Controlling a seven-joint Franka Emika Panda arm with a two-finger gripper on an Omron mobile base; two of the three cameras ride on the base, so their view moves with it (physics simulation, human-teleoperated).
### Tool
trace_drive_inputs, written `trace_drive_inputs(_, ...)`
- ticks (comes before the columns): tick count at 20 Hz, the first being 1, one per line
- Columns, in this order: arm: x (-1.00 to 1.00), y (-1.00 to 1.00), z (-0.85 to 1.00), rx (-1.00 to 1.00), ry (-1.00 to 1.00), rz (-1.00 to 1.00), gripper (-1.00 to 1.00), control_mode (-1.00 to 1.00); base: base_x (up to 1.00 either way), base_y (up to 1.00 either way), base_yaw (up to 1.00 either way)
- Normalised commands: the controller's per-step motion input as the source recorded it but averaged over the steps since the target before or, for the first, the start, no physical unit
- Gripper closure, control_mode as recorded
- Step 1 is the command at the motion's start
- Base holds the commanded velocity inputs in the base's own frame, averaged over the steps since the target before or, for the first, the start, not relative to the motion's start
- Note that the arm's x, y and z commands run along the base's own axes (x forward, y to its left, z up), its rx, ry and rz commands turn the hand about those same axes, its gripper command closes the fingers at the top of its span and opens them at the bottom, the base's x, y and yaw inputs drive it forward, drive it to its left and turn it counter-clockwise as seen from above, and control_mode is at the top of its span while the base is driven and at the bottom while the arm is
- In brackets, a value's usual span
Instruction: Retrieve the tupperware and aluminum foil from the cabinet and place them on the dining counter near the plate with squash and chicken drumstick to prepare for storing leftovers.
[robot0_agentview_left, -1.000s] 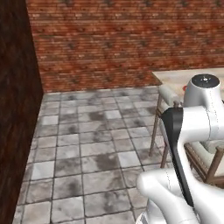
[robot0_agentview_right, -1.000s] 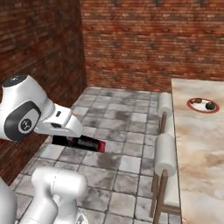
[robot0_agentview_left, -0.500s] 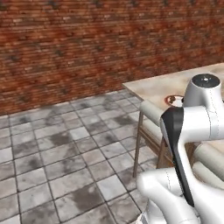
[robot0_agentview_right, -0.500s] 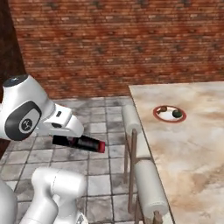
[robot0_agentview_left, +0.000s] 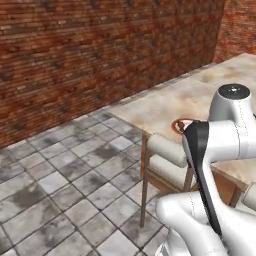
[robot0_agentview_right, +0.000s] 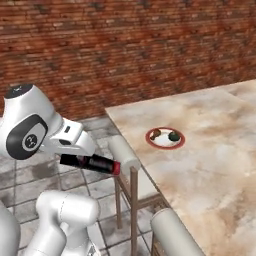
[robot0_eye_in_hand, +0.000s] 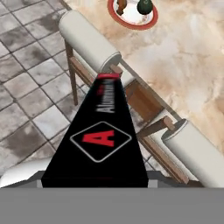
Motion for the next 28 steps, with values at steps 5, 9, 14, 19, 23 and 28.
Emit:
trace_drive_inputs(5,0.00,0.00,0.00,0.00,0.00,0.00,1.00,1.00,0.42,0.18,-0.53)
trace_drive_inputs(9,0.00,0.00,0.00,0.00,0.00,0.00,1.00,1.00,0.44,0.08,-0.54)
trace_drive_inputs(14,0.00,0.00,0.00,0.00,0.00,0.00,1.00,1.00,0.55,0.06,-0.55)
trace_drive_inputs(19,0.00,0.00,0.00,0.00,0.00,0.00,1.00,1.00,0.64,0.17,-0.51)
trace_drive_inputs(23,0.00,0.00,0.00,0.00,0.00,0.00,1.00,1.00,0.69,0.32,-0.45)
trace_drive_inputs(28,0.00,0.00,0.00,0.00,0.00,0.00,1.00,1.00,0.63,0.22,-0.44)
